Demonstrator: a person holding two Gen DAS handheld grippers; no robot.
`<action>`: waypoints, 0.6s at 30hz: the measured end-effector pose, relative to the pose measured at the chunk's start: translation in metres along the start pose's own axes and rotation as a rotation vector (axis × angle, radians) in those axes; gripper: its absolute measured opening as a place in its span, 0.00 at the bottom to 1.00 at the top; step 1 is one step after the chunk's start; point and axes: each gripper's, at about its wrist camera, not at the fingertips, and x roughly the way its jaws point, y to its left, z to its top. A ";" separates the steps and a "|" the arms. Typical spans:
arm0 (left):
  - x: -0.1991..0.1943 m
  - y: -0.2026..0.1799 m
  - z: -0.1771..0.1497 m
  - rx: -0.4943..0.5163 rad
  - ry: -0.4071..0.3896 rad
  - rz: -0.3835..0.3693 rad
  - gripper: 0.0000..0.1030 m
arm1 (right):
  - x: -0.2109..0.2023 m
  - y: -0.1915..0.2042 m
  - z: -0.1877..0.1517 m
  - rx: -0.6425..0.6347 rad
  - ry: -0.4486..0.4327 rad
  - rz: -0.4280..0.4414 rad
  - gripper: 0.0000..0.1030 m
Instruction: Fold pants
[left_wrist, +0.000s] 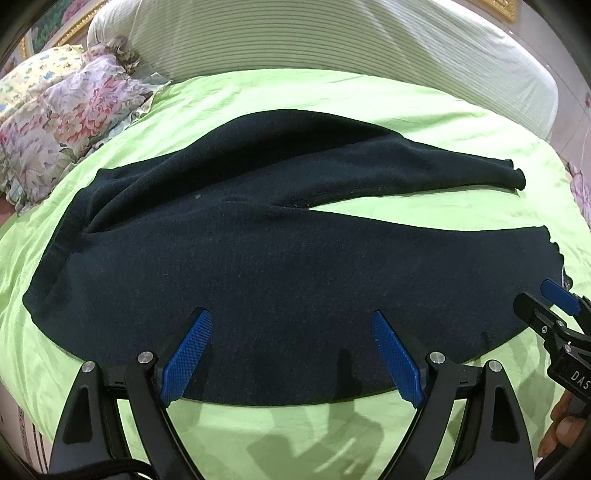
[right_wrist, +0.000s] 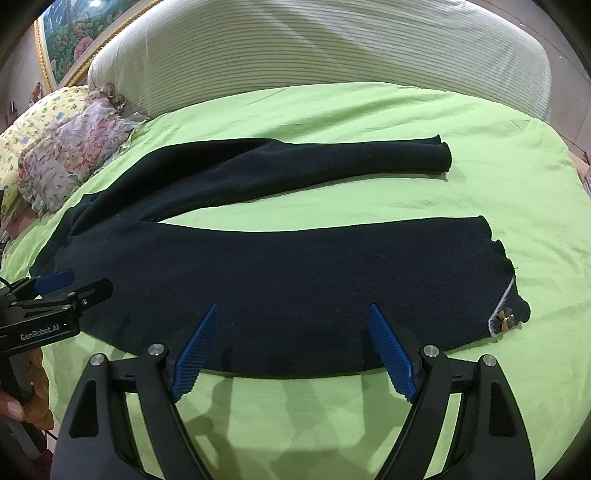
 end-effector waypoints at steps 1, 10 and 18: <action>0.000 0.000 0.000 0.000 0.000 0.001 0.86 | 0.000 0.000 0.000 0.000 -0.001 0.005 0.80; -0.001 -0.002 -0.002 0.001 -0.006 0.005 0.86 | 0.001 0.002 0.000 -0.001 0.008 0.009 0.80; -0.003 -0.001 -0.001 0.005 -0.017 0.004 0.86 | 0.001 0.002 0.001 0.006 0.011 0.017 0.80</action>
